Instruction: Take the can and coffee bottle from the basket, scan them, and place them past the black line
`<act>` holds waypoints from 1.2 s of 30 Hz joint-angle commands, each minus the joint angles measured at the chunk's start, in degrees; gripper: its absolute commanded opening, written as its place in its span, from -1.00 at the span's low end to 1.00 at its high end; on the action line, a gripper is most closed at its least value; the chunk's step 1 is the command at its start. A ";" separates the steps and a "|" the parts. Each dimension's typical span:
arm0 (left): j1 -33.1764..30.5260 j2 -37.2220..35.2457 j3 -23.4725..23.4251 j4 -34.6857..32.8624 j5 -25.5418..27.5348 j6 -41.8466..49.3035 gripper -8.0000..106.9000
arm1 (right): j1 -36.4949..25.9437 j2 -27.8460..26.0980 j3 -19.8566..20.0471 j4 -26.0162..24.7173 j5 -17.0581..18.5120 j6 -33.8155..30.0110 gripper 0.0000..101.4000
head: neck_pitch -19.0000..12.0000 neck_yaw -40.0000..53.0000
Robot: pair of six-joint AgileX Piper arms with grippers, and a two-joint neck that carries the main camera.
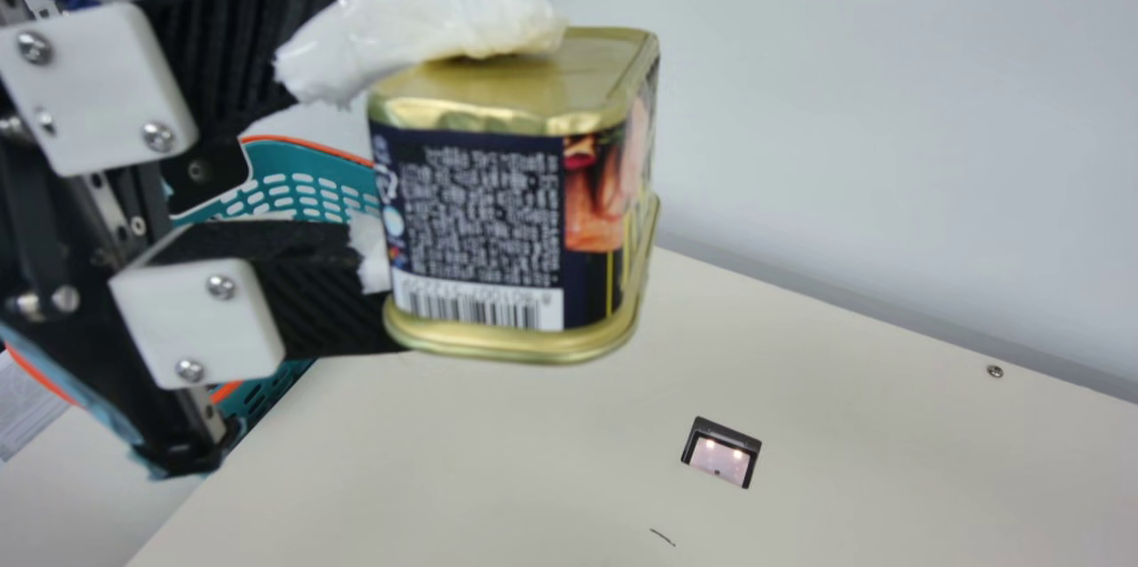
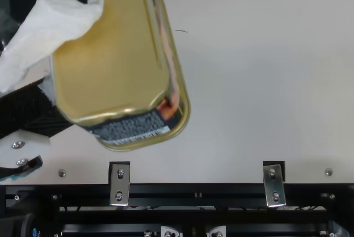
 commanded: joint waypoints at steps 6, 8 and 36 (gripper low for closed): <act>0.00 0.00 0.00 0.00 0.00 0.00 -0.68 | 0.00 0.00 0.00 0.00 0.00 0.00 1.00 | -1.81 0.60; 0.00 0.00 0.00 0.00 0.00 0.00 -0.68 | 0.00 0.00 0.00 0.00 0.00 0.00 1.00 | -1.81 0.60; -5.73 17.38 -4.52 27.98 -19.98 41.33 -0.68 | 0.00 0.00 0.00 0.00 0.00 0.00 1.00 | -1.81 0.60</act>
